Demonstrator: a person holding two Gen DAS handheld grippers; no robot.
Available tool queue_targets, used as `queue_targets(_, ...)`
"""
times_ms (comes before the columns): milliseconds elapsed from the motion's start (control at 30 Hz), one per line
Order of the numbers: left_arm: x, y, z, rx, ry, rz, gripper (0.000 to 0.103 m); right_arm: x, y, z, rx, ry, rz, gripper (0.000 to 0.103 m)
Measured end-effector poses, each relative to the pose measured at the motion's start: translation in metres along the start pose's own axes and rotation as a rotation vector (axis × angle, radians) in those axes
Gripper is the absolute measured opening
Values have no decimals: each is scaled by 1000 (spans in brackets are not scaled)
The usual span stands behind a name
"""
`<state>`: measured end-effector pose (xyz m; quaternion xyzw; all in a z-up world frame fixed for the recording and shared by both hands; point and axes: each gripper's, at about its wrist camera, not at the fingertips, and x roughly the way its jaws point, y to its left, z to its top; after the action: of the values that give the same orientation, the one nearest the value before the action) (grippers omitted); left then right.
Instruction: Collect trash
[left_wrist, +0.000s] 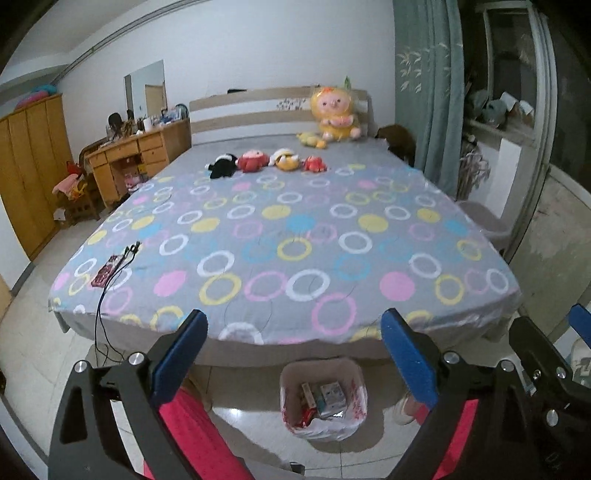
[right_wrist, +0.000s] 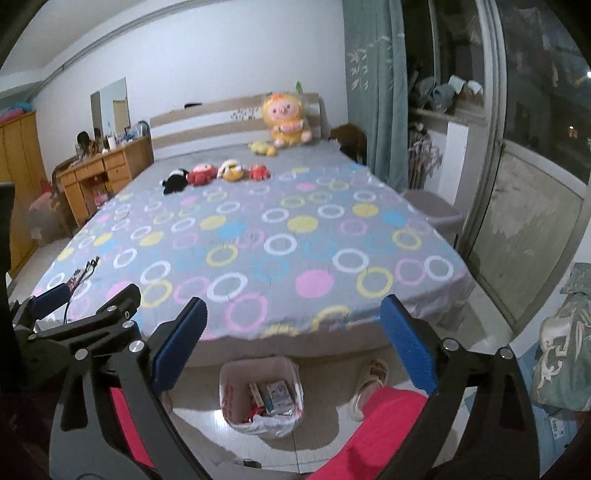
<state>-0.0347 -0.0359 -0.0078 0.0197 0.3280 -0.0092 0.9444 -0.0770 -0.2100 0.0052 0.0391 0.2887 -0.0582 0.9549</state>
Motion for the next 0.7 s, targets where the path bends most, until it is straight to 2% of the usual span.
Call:
queue_targets(300, -15, 1, 1, 5, -15, -5, 93, -14, -4, 2, 4, -19, 0, 93)
queue_targets(700, -17, 4, -1, 2, -18, 15, 94, -21, -3, -1, -3, -25, -13, 93)
